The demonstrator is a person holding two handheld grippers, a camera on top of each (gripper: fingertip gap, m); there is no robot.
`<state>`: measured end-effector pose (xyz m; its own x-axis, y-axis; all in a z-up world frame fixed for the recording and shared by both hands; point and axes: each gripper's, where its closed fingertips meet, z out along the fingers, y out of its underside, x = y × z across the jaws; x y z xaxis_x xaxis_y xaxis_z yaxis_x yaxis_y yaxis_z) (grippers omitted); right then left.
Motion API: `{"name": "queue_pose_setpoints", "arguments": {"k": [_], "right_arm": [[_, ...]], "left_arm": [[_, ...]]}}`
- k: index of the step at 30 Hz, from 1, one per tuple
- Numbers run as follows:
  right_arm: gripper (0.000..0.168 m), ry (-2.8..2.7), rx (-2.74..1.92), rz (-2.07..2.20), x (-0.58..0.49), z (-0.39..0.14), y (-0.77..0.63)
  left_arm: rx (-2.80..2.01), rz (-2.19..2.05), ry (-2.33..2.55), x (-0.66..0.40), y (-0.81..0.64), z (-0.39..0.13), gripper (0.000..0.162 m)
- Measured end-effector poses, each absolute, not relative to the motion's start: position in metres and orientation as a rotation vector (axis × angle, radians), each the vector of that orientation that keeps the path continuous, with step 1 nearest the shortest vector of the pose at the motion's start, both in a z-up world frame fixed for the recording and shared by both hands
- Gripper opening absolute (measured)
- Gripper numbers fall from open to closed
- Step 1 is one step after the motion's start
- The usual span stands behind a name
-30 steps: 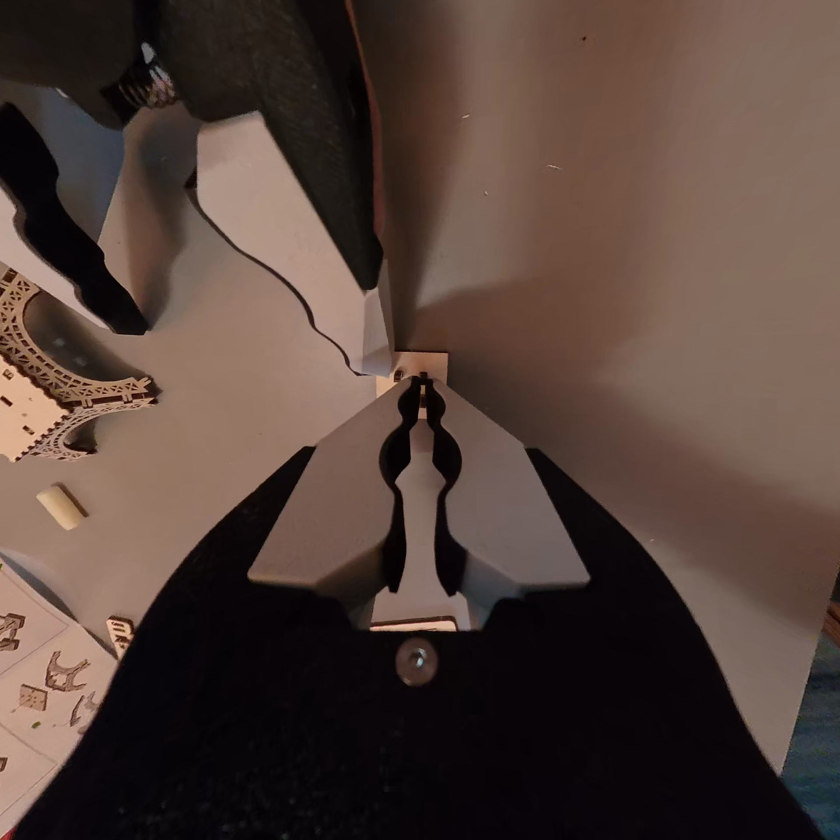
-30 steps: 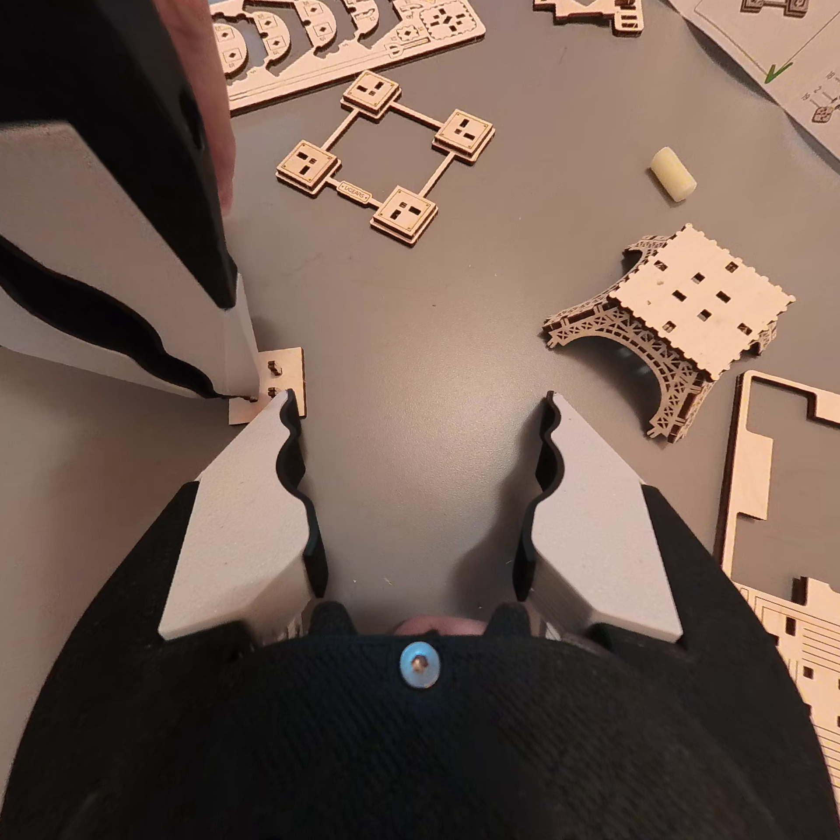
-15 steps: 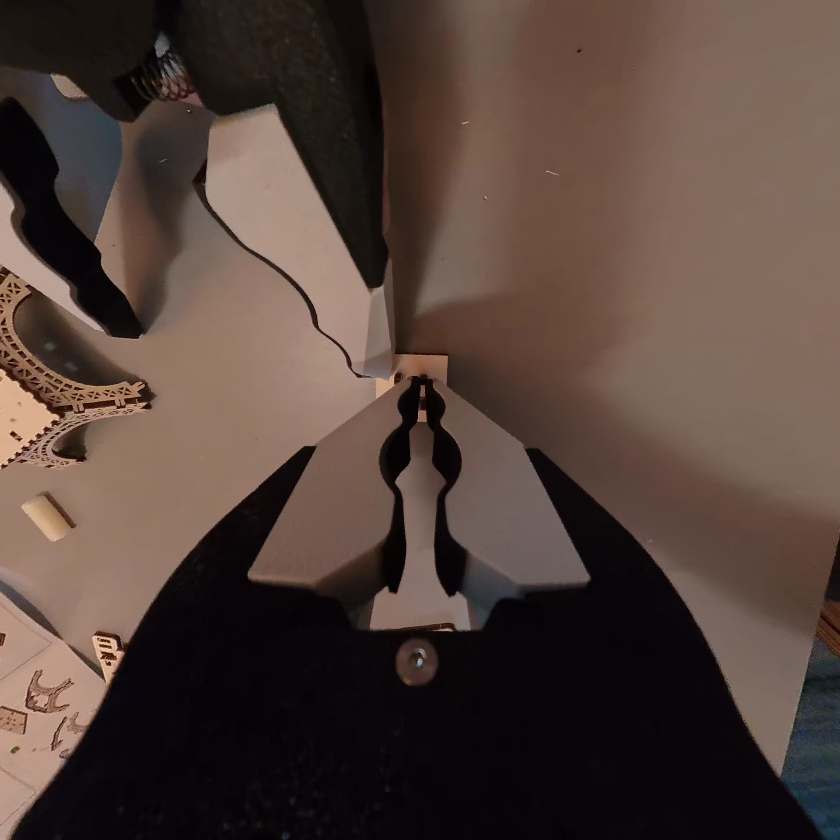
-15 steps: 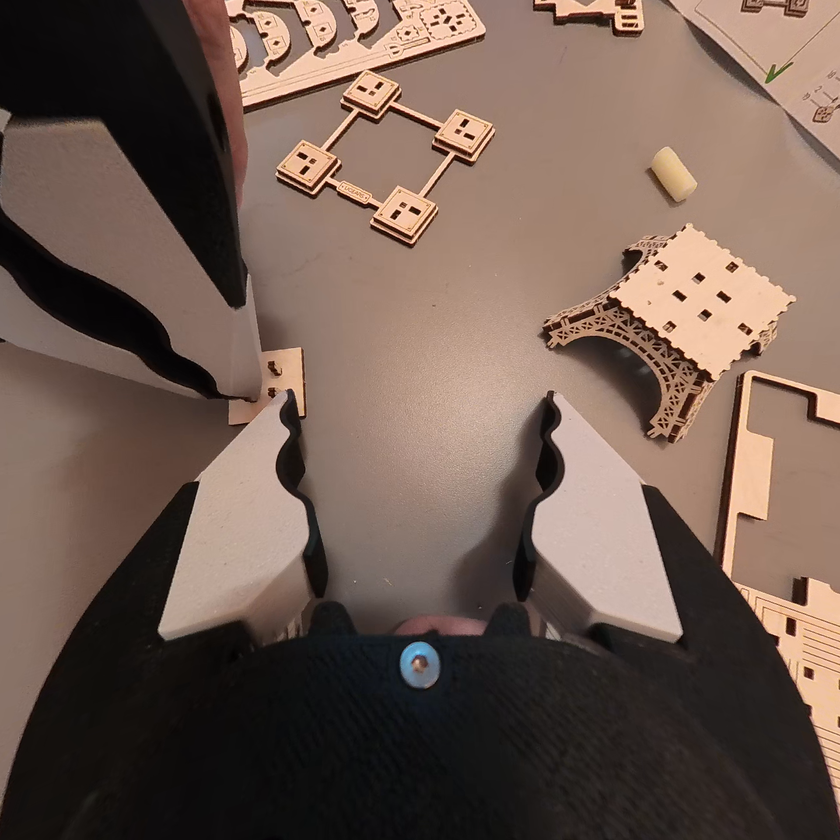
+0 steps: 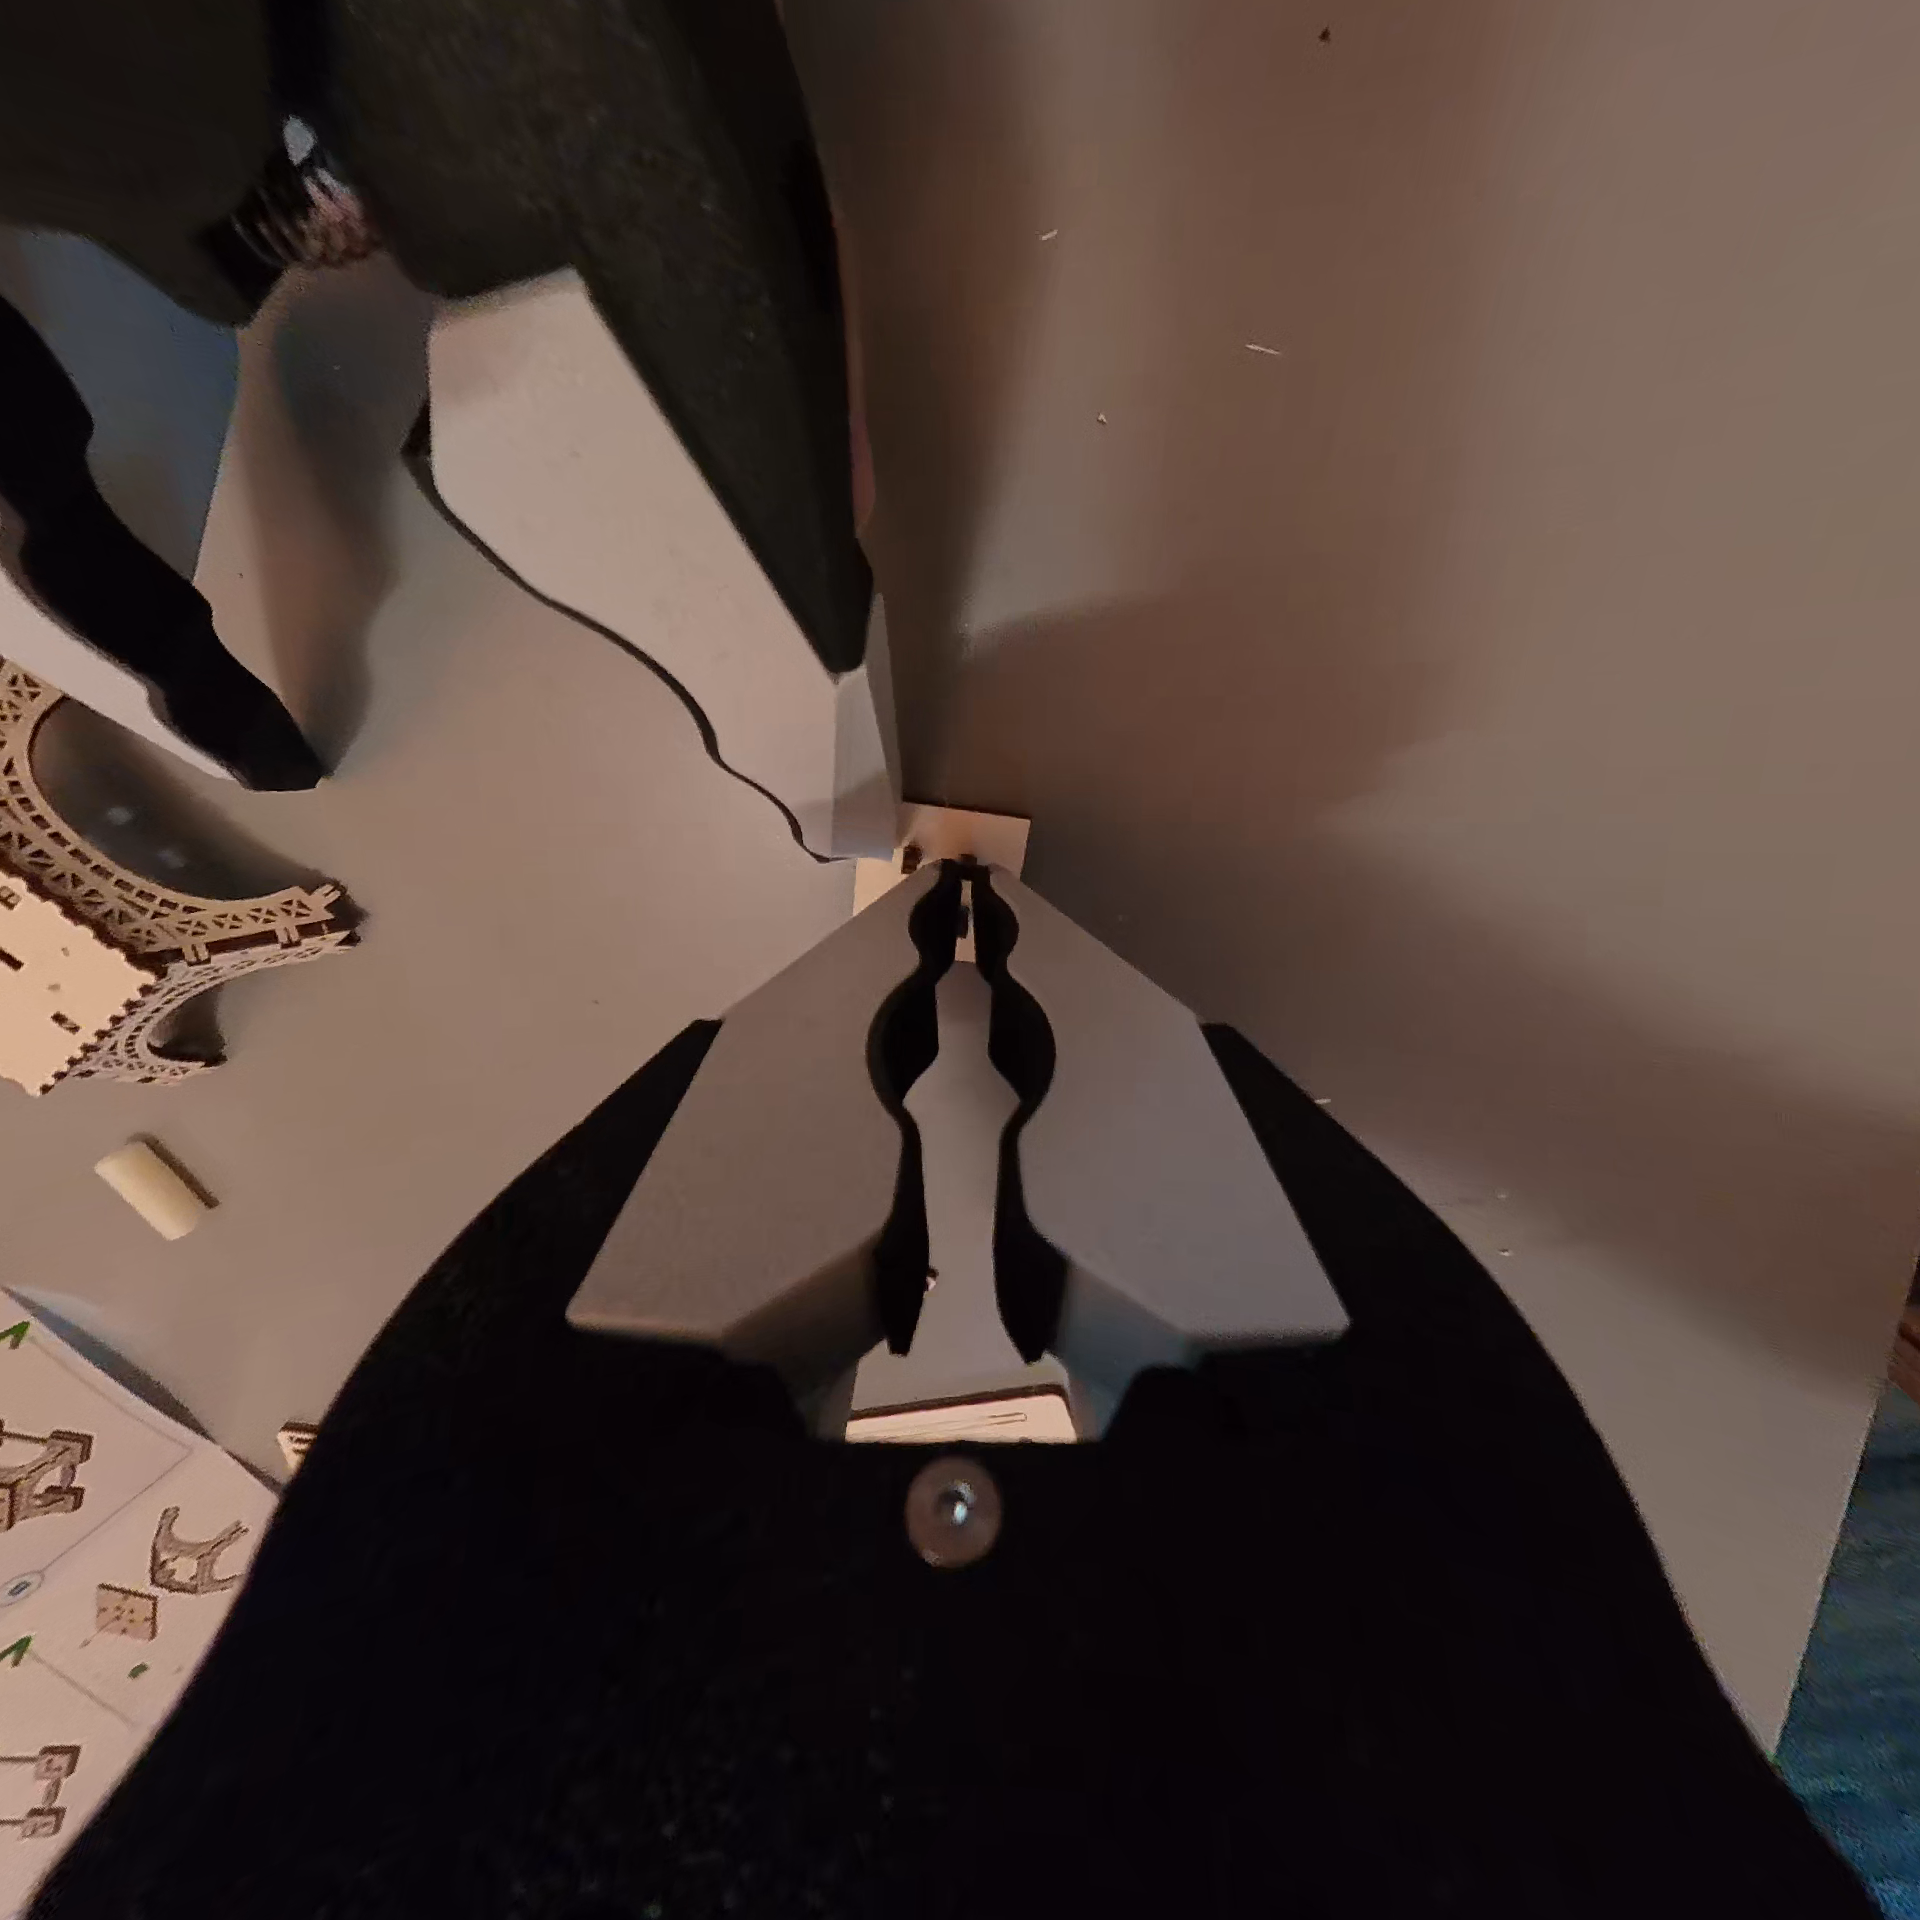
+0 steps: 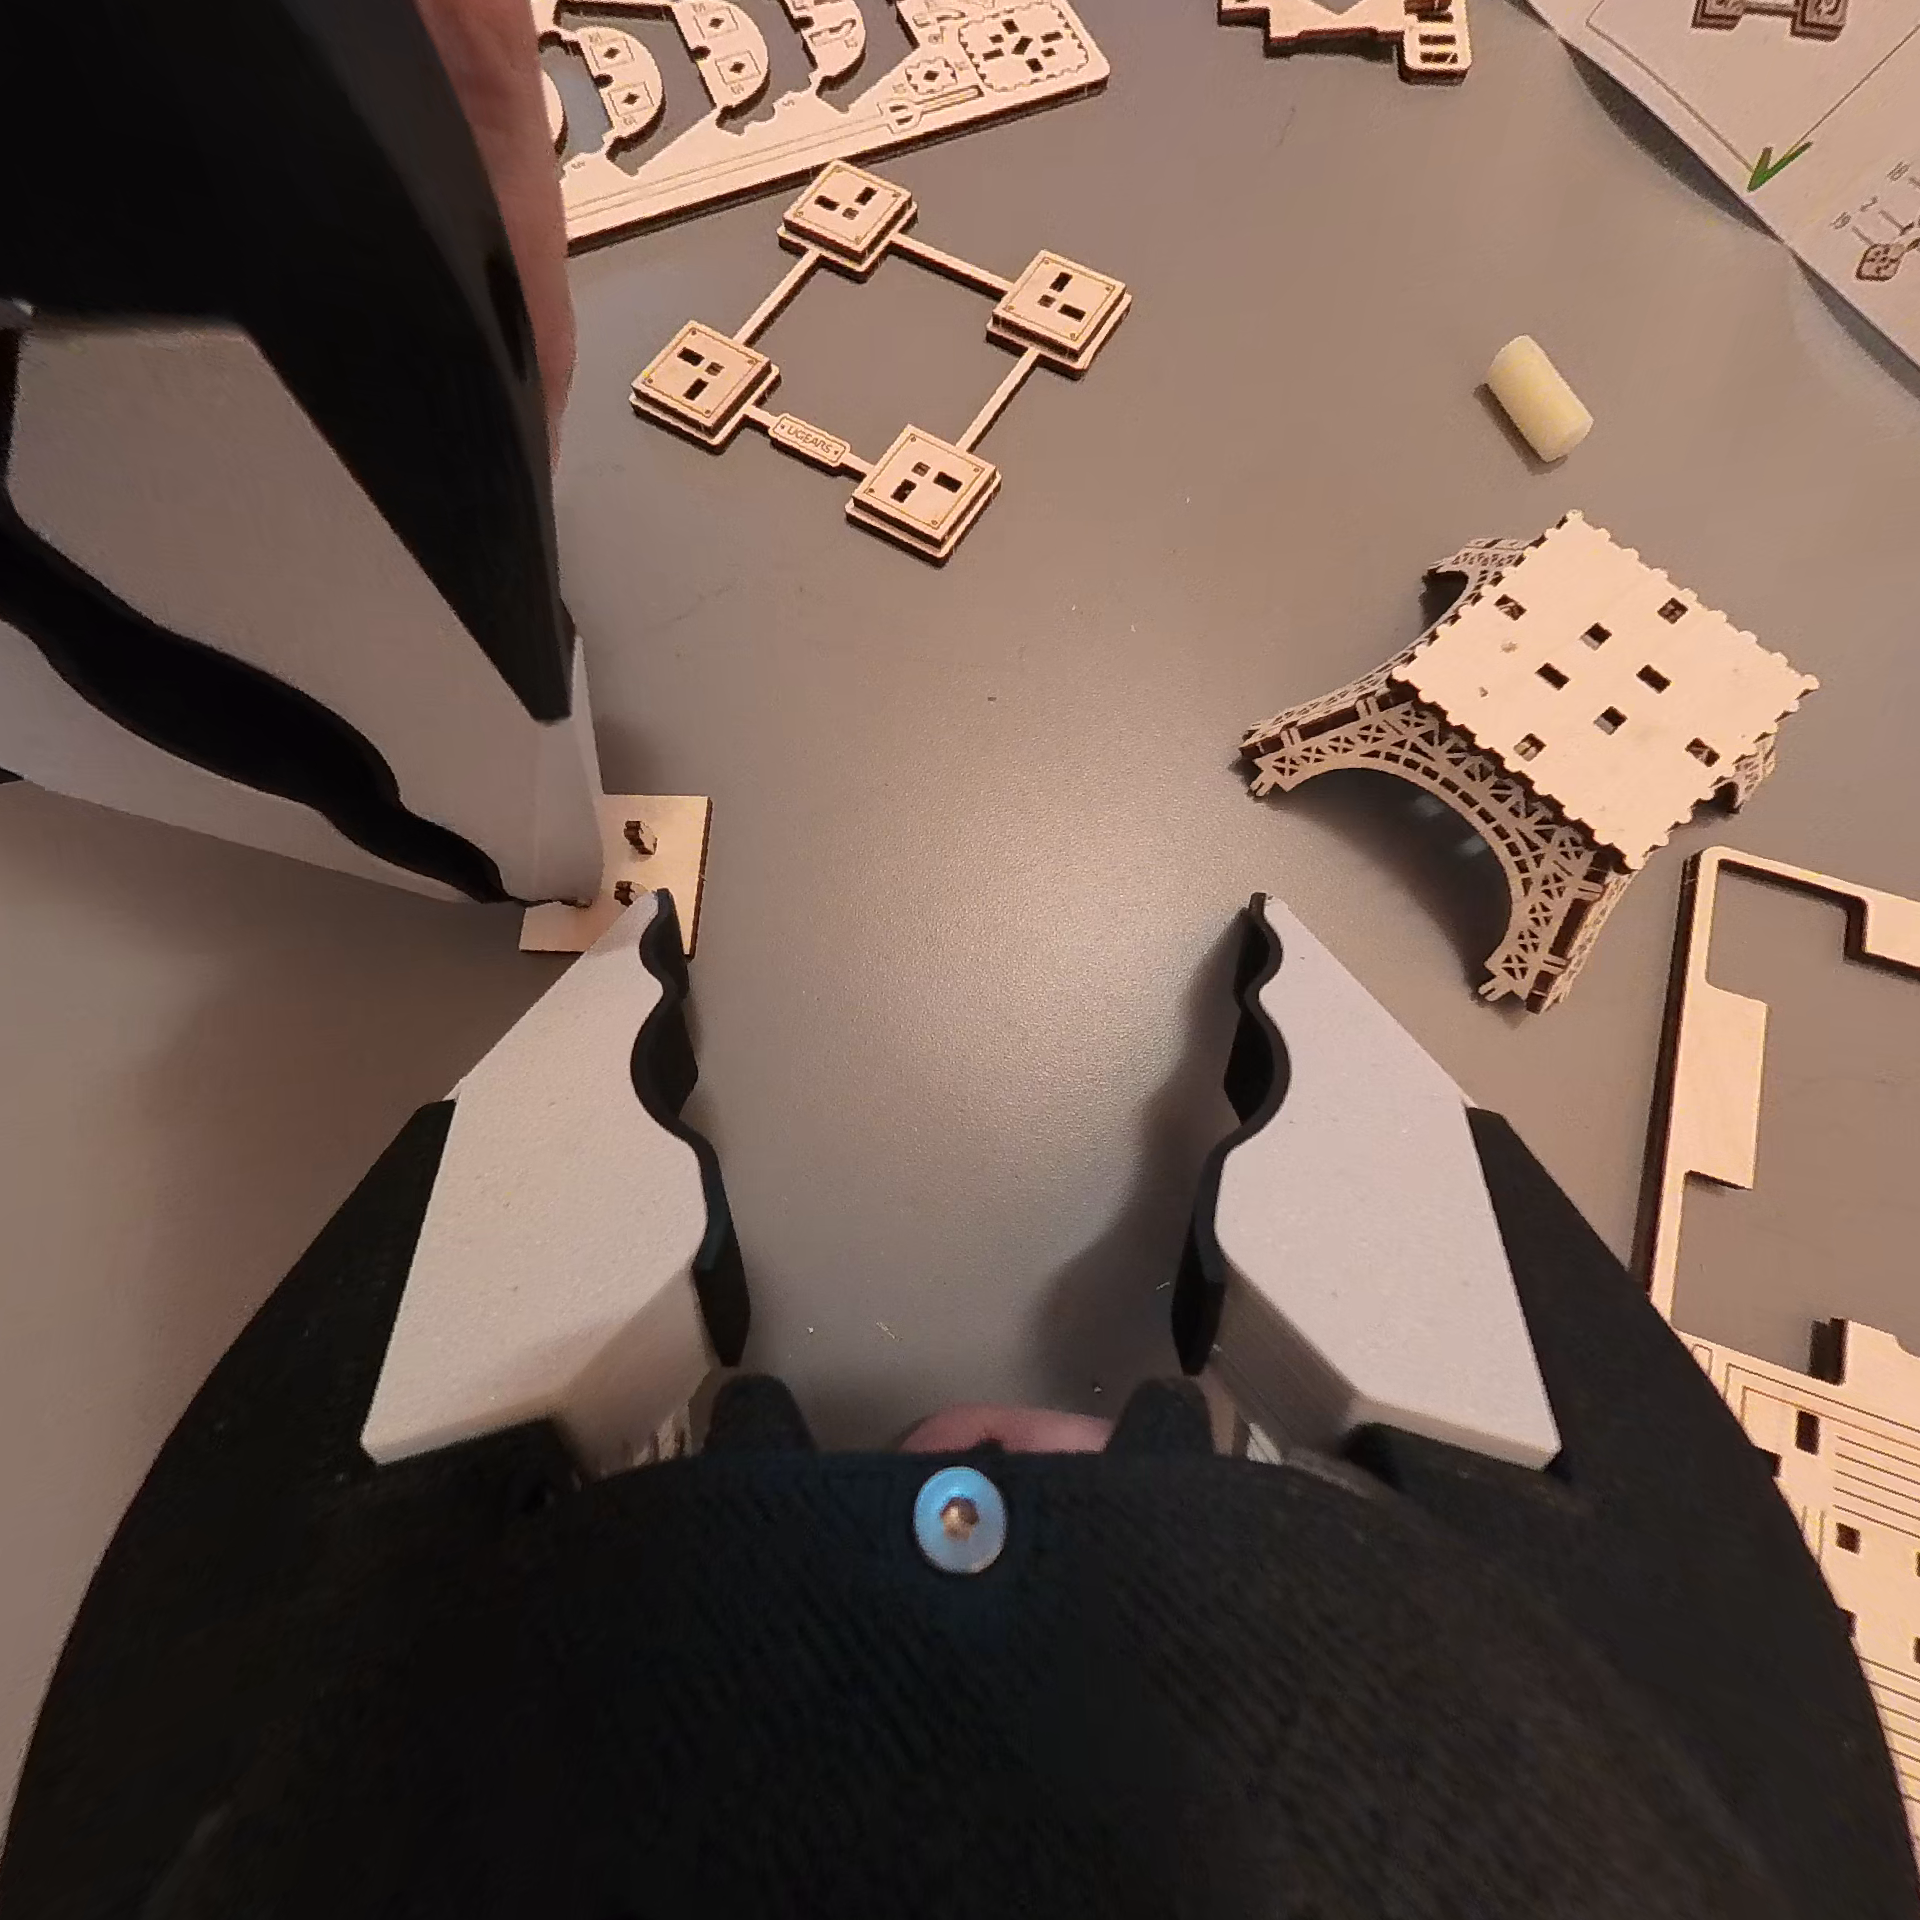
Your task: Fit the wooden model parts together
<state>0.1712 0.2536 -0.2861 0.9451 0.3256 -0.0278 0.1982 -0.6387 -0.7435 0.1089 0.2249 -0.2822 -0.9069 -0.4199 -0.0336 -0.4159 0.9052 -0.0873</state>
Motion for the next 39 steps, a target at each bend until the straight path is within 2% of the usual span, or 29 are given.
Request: {"name": "queue_pose_setpoints", "arguments": {"k": [19, 39], "right_arm": [[0.104, -0.368, -2.282, 0.202, 0.1712, -0.286, 0.2534], [0.104, -0.368, -2.282, 0.202, 0.1712, -0.286, 0.2535]], "left_arm": [[-0.753, -0.409, 2.953, 0.1082, 0.225, -0.2823, 0.0], [-0.7, -0.199, 2.995, 0.1083, 0.2256, -0.2832, 0.0]]}}
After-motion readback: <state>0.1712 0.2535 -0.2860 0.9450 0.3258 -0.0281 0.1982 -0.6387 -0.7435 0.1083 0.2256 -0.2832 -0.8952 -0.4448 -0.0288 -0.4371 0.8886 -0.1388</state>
